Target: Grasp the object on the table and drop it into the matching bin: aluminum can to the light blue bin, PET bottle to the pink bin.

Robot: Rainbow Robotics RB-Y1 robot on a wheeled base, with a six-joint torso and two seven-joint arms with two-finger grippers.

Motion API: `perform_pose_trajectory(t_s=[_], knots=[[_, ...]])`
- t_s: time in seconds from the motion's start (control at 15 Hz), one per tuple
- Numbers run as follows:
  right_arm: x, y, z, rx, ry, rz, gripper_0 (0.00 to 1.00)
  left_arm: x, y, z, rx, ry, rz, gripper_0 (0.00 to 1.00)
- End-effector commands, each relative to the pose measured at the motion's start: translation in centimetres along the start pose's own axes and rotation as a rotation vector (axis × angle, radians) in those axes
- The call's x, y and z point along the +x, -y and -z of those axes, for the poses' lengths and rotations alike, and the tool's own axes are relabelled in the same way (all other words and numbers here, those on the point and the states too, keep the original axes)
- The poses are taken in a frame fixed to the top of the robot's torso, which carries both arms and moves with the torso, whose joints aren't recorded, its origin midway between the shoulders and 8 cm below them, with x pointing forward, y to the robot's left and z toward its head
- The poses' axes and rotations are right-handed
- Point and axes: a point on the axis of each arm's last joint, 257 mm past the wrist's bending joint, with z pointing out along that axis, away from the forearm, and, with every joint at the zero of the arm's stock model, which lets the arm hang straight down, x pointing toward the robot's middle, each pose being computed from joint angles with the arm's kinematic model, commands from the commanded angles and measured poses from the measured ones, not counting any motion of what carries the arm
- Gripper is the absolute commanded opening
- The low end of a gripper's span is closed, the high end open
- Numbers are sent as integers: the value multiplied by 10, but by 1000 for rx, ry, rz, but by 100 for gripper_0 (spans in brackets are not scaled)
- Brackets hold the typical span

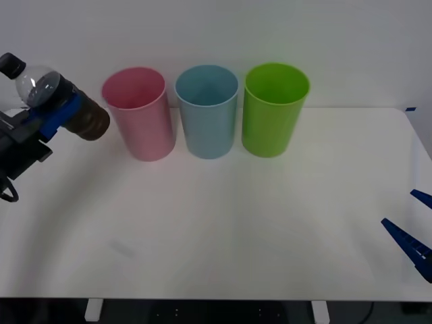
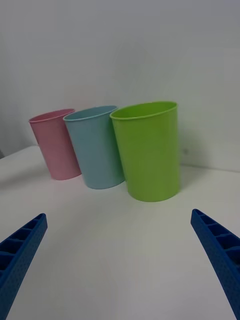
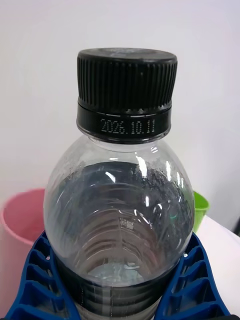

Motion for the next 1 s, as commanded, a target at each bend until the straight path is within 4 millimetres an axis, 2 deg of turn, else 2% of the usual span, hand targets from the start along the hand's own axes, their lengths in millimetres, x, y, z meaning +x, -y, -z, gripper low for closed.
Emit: perform_pose_trajectory(t_s=[0.07, 0.13, 0.33, 0.73, 1.0], knots=[[0, 0, 0, 0, 0, 0, 100, -22, -16, -17, -14, 25, -18, 0], [0, 0, 0, 0, 0, 0, 100, -30, -25, -25, -16, 31, -29, 0], [0, 0, 0, 0, 0, 0, 100, -36, -45, -48, -33, 11, -72, 0], [0, 0, 0, 0, 0, 0, 100, -17, -70, -105, -45, -73, -135, 0], [0, 0, 0, 0, 0, 0, 100, -6, -74, -145, -31, -129, -166, 0]])
